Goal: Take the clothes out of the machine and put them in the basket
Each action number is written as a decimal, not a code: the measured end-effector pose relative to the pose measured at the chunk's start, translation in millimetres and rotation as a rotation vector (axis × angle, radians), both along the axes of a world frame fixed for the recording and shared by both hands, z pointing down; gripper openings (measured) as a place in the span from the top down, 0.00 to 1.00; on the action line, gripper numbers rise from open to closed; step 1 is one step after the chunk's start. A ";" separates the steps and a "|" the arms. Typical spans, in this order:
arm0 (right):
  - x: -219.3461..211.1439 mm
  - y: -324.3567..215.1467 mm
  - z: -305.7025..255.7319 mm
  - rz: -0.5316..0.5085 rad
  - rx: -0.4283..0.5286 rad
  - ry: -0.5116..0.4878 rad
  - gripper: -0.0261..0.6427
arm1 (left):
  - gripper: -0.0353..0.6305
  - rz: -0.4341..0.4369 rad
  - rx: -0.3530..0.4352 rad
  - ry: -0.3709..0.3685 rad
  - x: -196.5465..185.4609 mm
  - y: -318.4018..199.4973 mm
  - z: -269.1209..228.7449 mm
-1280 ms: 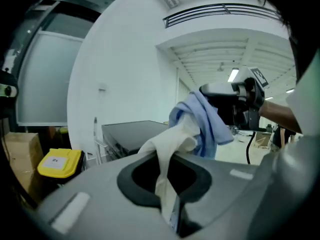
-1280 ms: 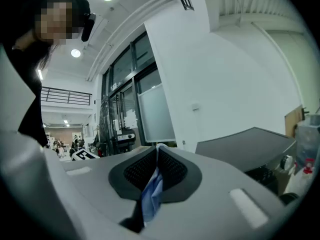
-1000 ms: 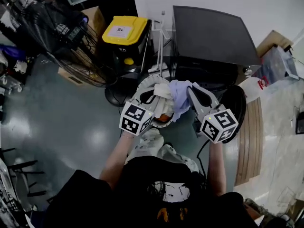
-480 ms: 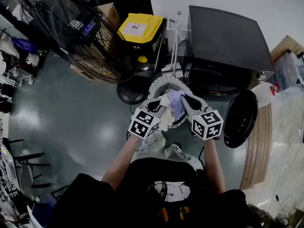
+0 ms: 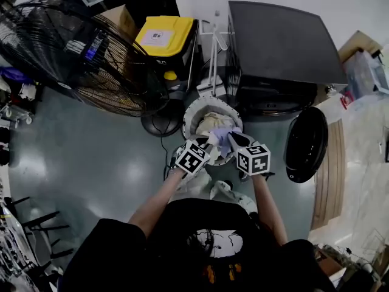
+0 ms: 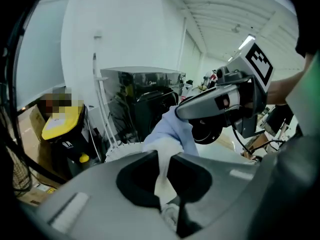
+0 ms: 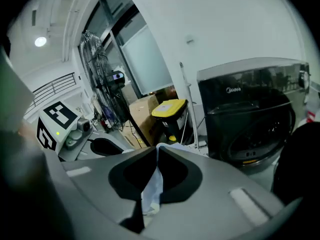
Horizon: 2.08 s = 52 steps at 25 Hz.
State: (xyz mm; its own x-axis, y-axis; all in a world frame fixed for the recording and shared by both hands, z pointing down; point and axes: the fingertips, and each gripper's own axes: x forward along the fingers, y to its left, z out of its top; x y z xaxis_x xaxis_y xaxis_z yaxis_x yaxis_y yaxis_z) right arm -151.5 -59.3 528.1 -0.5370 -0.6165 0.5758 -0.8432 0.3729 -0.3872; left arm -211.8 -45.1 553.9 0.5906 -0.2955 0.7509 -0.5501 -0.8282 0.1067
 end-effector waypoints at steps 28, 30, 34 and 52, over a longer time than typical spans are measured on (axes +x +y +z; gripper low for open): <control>7.4 4.9 72.1 0.240 -0.199 -0.030 0.67 | 0.71 0.020 -0.244 0.102 -21.7 -27.0 41.2; 5.5 3.8 59.2 0.268 -0.168 -0.036 0.70 | 0.72 0.052 -0.230 0.127 -22.3 -26.1 30.7; -0.6 4.9 32.0 0.325 -0.100 -0.052 0.75 | 0.72 0.113 -0.202 0.155 -32.5 -21.4 13.9; 0.8 64.7 -55.8 0.483 0.109 -0.064 0.85 | 0.77 0.306 -0.075 0.312 -16.7 25.8 -59.4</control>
State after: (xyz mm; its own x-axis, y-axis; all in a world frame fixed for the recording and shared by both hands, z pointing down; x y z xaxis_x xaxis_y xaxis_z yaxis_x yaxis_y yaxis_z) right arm -150.8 5.4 472.3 -0.2077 -0.8583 0.4692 -0.9056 -0.0127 -0.4240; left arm -228.5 -19.3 494.5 0.8440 -0.0235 0.5358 -0.2128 -0.9317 0.2943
